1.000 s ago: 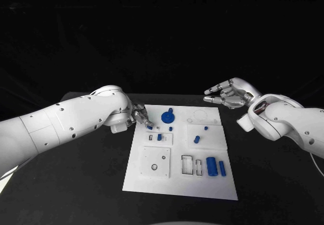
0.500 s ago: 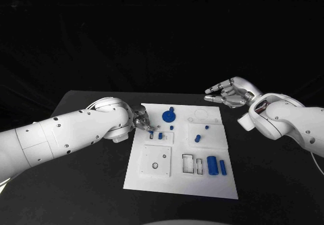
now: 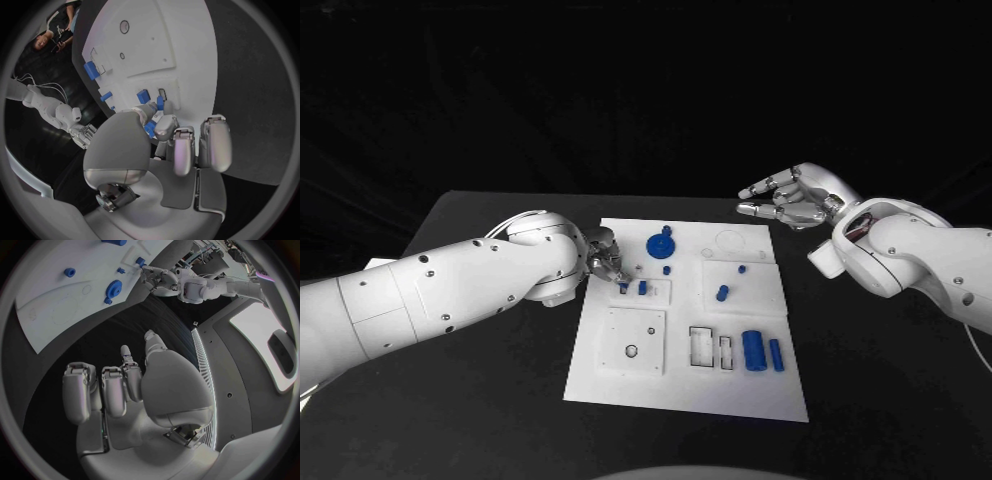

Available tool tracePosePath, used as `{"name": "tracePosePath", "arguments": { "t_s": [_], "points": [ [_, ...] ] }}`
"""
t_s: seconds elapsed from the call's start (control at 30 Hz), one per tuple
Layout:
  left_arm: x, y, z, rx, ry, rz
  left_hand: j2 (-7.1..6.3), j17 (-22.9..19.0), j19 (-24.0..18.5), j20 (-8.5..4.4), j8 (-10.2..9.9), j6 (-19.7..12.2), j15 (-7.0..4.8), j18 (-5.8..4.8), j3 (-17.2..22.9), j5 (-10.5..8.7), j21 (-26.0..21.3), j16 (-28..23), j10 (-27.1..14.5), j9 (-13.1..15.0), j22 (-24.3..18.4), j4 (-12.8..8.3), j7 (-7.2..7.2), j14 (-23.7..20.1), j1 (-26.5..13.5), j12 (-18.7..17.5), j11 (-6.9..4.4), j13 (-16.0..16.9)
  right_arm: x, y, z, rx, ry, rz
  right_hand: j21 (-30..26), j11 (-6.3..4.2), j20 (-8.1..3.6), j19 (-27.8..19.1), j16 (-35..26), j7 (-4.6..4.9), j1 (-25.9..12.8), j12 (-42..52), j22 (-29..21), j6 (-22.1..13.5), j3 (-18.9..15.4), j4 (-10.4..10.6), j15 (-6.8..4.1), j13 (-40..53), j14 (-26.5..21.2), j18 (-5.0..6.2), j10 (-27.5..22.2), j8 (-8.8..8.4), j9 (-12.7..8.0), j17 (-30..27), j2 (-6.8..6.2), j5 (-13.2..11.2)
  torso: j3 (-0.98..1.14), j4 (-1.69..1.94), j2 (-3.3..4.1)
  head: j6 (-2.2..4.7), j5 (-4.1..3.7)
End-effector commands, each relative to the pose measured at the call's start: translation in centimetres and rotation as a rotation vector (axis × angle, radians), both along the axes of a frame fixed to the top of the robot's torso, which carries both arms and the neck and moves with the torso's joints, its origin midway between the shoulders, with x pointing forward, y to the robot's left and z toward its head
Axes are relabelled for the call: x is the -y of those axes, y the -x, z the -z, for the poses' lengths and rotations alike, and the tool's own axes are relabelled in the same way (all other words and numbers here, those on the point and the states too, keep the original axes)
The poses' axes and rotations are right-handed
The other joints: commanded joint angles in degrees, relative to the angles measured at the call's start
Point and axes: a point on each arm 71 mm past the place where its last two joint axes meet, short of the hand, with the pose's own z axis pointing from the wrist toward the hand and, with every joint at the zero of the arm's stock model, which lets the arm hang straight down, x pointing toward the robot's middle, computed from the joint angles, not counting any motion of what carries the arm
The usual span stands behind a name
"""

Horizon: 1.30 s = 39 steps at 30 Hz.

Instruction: Assemble the parts on the task board

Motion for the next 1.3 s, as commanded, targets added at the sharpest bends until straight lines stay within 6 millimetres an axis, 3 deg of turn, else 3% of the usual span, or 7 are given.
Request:
{"name": "tracePosePath", "arguments": {
  "t_s": [0.03,0.87,1.1,1.3],
  "points": [
    [0.12,0.33,0.31,-0.039,-0.049,0.037,-0.10,15.1,2.6,-0.01,0.2,0.4,0.04,-0.13,5.0,-0.24,0.3,0.2,0.4,0.2,4.2,-4.8,-0.86,6.0,0.4,0.2,-0.04,-0.2,-0.15,0.07,0.06,-0.003,-0.001,-0.020,-0.3,0.25,0.23,-0.1,-0.4,0.11,-0.5,-0.1,0.8,-0.4,-0.3,0.0,0.19,8.6,4.3,0.95,1.0,0.19,0.1,8.0,0.03,0.4,0.02,-0.03,-0.01,-0.12,0.02],
    [-0.21,0.34,0.62,-0.064,-0.079,0.040,-0.35,15.1,2.6,-0.03,0.3,0.5,0.02,-0.14,5.3,-0.43,0.3,0.2,0.5,0.3,4.2,-5.0,-0.89,6.0,0.4,0.1,-0.07,-0.2,-0.16,0.09,0.12,-0.005,-0.003,-0.022,-0.3,0.25,0.23,-0.1,-0.4,0.11,-0.5,-0.1,0.8,-0.4,-0.3,0.0,0.19,8.6,4.3,0.95,1.0,0.19,0.1,8.0,0.03,0.4,0.02,-0.02,0.00,-0.21,0.21],
    [0.01,0.36,0.72,-0.076,-0.055,0.033,-0.86,15.1,2.6,-0.06,0.6,1.2,-0.05,-0.17,4.6,-0.81,0.4,0.2,0.8,0.4,4.4,-3.8,-1.14,6.0,-1.7,0.3,-0.18,-0.1,-0.18,0.10,0.12,-0.005,-0.003,-0.023,-0.3,0.25,0.22,-0.1,-0.4,0.11,-0.7,-0.1,0.8,-0.3,-0.4,0.1,0.18,8.6,4.3,0.96,1.0,0.20,0.1,7.9,0.12,0.3,0.05,-0.04,0.02,-0.29,0.15],
    [0.04,0.30,0.83,-0.089,-0.057,0.022,-2.14,15.1,3.0,-0.36,1.0,2.9,-0.47,-0.37,1.3,-0.85,1.1,0.2,1.3,0.4,5.3,-1.9,-1.80,6.0,-4.6,0.9,-0.70,0.6,-0.17,0.12,0.12,-0.005,-0.003,-0.022,-0.3,0.25,0.22,-0.1,-0.4,0.11,-0.7,-0.1,0.8,-0.3,-0.4,0.1,0.18,8.6,4.3,0.96,1.0,0.20,0.1,7.9,0.12,0.3,0.11,-0.07,0.00,-0.40,0.12]
  ]
}}
